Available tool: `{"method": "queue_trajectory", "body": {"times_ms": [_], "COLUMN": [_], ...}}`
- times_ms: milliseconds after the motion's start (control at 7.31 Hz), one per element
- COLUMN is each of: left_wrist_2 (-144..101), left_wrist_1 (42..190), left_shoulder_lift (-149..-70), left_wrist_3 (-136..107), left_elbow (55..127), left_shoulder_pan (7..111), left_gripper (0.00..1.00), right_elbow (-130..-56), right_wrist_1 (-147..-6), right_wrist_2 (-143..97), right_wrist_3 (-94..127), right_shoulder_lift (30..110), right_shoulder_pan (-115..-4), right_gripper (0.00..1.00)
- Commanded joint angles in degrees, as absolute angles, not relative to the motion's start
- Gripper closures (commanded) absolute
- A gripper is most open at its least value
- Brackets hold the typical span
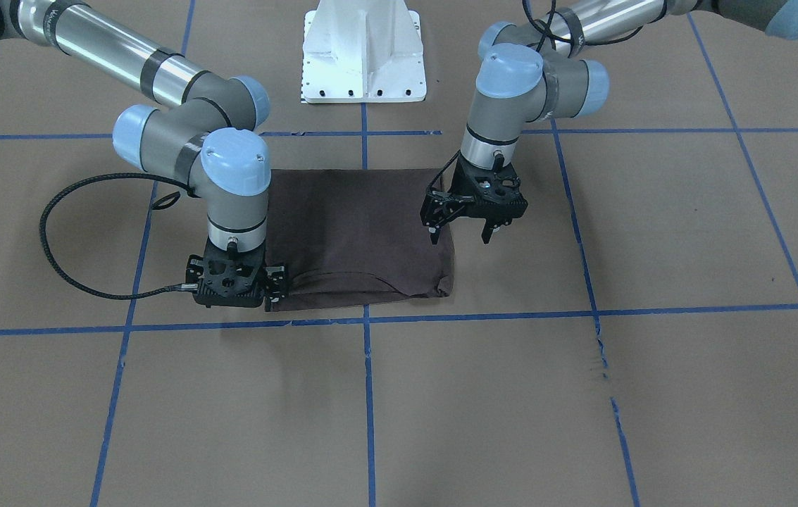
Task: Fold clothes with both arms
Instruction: 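Release the shirt and lift both grippers away from it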
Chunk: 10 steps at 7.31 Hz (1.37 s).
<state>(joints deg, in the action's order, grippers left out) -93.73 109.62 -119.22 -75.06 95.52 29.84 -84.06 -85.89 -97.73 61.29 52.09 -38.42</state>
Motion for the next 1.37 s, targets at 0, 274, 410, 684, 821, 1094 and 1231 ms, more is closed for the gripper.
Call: {"method": "queue_trajectory", "body": {"times_ms": [0, 274, 410, 684, 821, 1094, 1231], "left_wrist_2": [-93.6, -93.43, -93.43, -93.25, -92.9, -92.37, -92.72], "left_wrist_1": [109.6, 109.6, 109.51, 109.69, 109.69, 109.86, 110.04], "left_shoulder_lift": [-121.71, -122.78, -122.78, -122.7, -122.61, -122.69, -122.61], "left_wrist_3": [-75.15, -74.97, -74.71, -74.18, -73.31, -67.7, -64.8], "left_elbow": [90.47, 88.95, 88.51, 84.93, 83.6, 83.93, 84.28], "left_shoulder_pan": [29.53, 29.79, 30.49, 32.68, 33.3, 35.84, 37.77], "left_gripper": [0.0, 0.0, 0.0, 0.0, 0.0, 0.0, 0.0], "right_elbow": [-87.0, -87.1, -87.27, -87.54, -88.06, -88.5, -88.77], "right_wrist_1": [-86.13, -86.05, -86.04, -85.78, -85.69, -85.61, -85.61], "right_wrist_2": [-101.07, -100.99, -100.99, -100.73, -100.72, -100.72, -101.07], "right_wrist_3": [59.94, 59.94, 59.94, 59.94, 60.03, 60.03, 59.94], "right_shoulder_lift": [52.29, 52.47, 52.73, 53.35, 54.13, 54.4, 54.49], "right_shoulder_pan": [-40.43, -40.43, -40.43, -40.43, -40.43, -40.43, -40.43], "right_gripper": [0.0, 0.0, 0.0, 0.0, 0.0, 0.0, 0.0]}}
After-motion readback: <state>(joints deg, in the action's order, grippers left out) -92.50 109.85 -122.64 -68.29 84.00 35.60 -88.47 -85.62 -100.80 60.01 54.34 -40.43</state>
